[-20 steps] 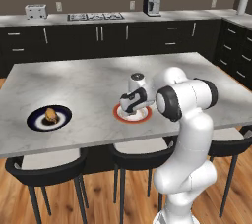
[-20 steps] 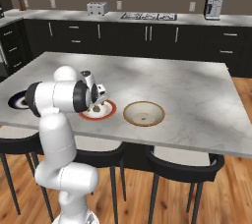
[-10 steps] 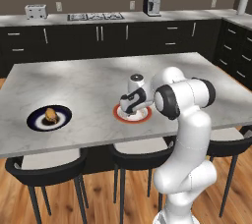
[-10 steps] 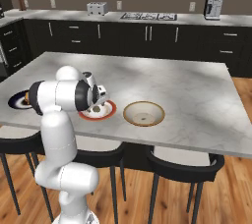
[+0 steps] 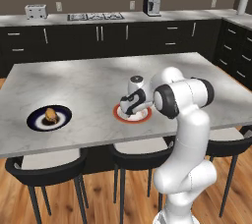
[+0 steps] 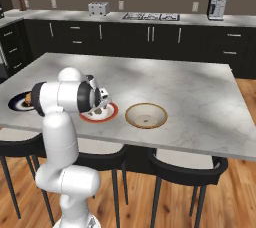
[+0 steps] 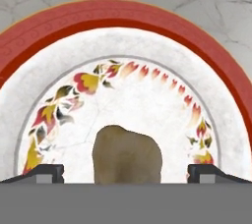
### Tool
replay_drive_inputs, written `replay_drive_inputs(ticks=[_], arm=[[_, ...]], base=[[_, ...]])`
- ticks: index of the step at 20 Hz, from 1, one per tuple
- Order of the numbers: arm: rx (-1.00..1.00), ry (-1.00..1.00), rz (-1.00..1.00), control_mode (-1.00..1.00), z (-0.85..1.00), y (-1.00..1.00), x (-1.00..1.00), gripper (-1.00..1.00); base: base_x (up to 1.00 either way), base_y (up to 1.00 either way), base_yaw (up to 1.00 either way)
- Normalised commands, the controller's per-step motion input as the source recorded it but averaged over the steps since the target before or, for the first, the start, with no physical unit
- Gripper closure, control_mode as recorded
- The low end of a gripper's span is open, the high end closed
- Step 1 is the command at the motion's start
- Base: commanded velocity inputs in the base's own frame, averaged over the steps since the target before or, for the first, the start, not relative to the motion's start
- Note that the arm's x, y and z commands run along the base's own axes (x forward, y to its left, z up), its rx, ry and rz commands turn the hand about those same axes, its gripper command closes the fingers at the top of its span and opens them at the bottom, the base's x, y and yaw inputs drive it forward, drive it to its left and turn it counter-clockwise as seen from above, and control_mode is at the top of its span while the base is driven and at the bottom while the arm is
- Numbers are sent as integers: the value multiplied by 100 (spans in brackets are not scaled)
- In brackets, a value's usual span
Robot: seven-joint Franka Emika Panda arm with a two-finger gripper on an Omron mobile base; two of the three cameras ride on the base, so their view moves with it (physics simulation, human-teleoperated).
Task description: Pick the chicken drumstick and garlic from their plates and place them in the bowl. Then put the bowl in the fridge.
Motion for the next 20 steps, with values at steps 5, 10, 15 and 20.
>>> replay_drive_inputs(ticks=[5,10,15,20], arm=[[1,0,0,-100,-9,0,10,-100],[0,-3,0,-100,-5,0,14,-100],[2,0,0,-100,-11,1,3,-100],[4,1,-1,-100,-12,0,0,100]], base=[[0,0,0],[0,0,0],[0,0,0],[0,0,0]])
